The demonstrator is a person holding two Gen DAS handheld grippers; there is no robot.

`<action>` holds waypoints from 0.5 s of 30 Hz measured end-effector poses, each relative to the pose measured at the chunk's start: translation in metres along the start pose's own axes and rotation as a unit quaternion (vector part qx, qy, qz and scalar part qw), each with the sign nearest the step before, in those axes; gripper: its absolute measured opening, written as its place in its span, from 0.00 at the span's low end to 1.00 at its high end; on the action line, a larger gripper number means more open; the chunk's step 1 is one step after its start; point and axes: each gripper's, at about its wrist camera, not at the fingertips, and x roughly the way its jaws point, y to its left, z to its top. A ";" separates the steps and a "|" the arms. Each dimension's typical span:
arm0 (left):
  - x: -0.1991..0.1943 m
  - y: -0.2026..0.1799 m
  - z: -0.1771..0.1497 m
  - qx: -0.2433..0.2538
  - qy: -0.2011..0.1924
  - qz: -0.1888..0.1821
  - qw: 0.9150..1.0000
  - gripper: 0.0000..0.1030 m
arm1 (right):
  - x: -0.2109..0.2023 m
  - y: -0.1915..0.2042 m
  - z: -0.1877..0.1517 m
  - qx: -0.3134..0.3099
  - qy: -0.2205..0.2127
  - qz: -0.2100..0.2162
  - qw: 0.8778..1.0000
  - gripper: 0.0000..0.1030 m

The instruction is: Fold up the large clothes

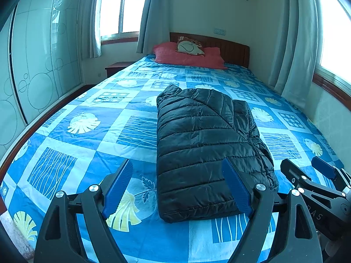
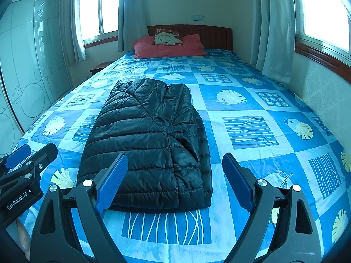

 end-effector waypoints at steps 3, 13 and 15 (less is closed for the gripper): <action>0.000 0.000 0.000 0.001 -0.001 0.004 1.000 0.80 | 0.000 0.000 -0.001 -0.002 0.001 0.001 1.000 0.85; -0.001 0.002 0.000 0.002 -0.007 -0.001 1.000 0.85 | 0.000 0.001 -0.001 -0.002 0.001 0.000 1.000 0.85; -0.001 0.004 -0.004 -0.009 -0.008 0.022 1.000 0.86 | 0.000 0.000 -0.002 -0.003 0.002 0.001 1.000 0.85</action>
